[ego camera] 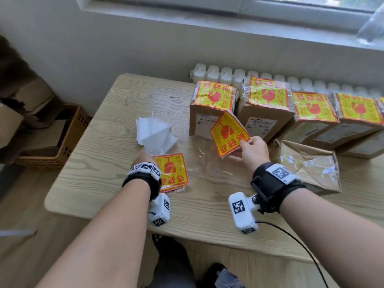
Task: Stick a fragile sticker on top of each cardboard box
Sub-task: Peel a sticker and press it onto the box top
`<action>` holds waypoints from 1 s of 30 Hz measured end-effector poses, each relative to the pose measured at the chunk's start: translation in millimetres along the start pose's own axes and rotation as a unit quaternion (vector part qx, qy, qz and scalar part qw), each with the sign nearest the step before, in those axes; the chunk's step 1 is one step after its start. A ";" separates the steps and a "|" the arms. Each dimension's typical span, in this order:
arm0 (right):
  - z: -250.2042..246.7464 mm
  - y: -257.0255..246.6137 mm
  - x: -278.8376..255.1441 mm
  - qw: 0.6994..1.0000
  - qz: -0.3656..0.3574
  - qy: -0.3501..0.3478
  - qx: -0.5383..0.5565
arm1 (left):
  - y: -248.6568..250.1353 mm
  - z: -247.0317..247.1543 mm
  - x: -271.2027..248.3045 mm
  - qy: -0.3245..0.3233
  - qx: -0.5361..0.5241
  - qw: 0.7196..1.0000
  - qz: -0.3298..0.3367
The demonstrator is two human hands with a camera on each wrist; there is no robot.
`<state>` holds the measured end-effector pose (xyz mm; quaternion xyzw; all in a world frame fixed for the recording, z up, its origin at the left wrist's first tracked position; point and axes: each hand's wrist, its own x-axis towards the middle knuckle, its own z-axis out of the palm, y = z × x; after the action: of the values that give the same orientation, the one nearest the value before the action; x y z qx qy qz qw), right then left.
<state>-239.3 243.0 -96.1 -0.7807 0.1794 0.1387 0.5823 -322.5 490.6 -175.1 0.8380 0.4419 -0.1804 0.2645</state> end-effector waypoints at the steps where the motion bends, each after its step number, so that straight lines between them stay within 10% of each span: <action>1: -3.9 -3.0 2.6 0.999 -0.025 0.001 -0.043 | -0.4 -0.8 -0.1 -0.012 0.002 1.000 -0.002; 5: -11.1 -9.1 2.7 0.973 -0.122 -0.019 -0.194 | 8.7 -7.0 -3.5 -0.032 -0.029 0.999 0.010; 11: -23.5 -25.1 -8.4 0.965 -0.161 -0.015 -0.208 | 41.4 -36.1 -25.5 0.124 -0.021 0.992 0.003; 22: -62.1 -60.0 -27.1 0.942 -0.253 -0.114 -0.189 | 149.0 -91.8 -125.8 0.021 -0.216 0.928 0.304; 30: -84.8 -65.3 -43.1 0.923 -0.284 -0.161 -0.206 | 162.4 -83.4 -159.4 -0.130 -0.164 0.923 0.323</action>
<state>-248.5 183.6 2.4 -0.8689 -0.1783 0.1254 0.4444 -267.7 361.7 22.8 0.8495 0.1326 -0.1178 0.4969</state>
